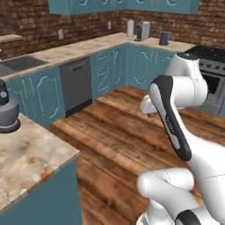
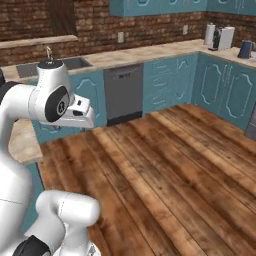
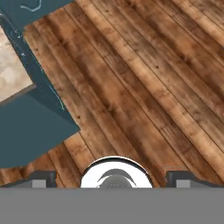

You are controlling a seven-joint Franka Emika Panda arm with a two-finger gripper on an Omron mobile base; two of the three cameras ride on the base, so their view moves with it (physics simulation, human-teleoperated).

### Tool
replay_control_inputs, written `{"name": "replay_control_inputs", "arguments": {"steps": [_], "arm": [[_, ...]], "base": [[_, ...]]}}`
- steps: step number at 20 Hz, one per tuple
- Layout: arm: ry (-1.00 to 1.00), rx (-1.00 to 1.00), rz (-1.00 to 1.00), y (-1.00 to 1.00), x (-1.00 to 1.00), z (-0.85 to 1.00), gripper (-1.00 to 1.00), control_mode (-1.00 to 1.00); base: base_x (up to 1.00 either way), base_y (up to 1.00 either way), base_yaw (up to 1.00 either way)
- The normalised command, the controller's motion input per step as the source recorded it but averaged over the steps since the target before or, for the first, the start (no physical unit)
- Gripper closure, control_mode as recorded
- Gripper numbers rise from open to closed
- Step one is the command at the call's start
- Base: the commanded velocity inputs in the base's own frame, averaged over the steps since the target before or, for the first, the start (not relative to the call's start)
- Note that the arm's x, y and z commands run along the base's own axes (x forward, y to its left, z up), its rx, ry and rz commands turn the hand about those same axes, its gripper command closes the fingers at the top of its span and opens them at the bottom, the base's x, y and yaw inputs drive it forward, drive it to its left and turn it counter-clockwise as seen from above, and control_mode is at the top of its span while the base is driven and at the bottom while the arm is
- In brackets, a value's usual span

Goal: Navigate to the dishwasher.

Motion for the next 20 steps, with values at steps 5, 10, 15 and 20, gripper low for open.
{"name": "replay_control_inputs", "arguments": {"steps": [5, 10, 15, 20], "arm": [[0.00, 0.00, 0.00, 0.00, 0.00, 0.00, -1.00, 1.00], [0.00, 0.00, 0.00, 0.00, 0.00, 0.00, -1.00, 1.00], [0.00, 0.00, 0.00, 0.00, 0.00, 0.00, -1.00, 1.00], [0.00, 0.00, 0.00, 0.00, 0.00, 0.00, -1.00, 1.00]], "base": [[0.34, -0.94, -0.44], [0.71, -0.74, -0.42], [1.00, -0.13, -0.24], [1.00, -0.15, -0.23]]}}
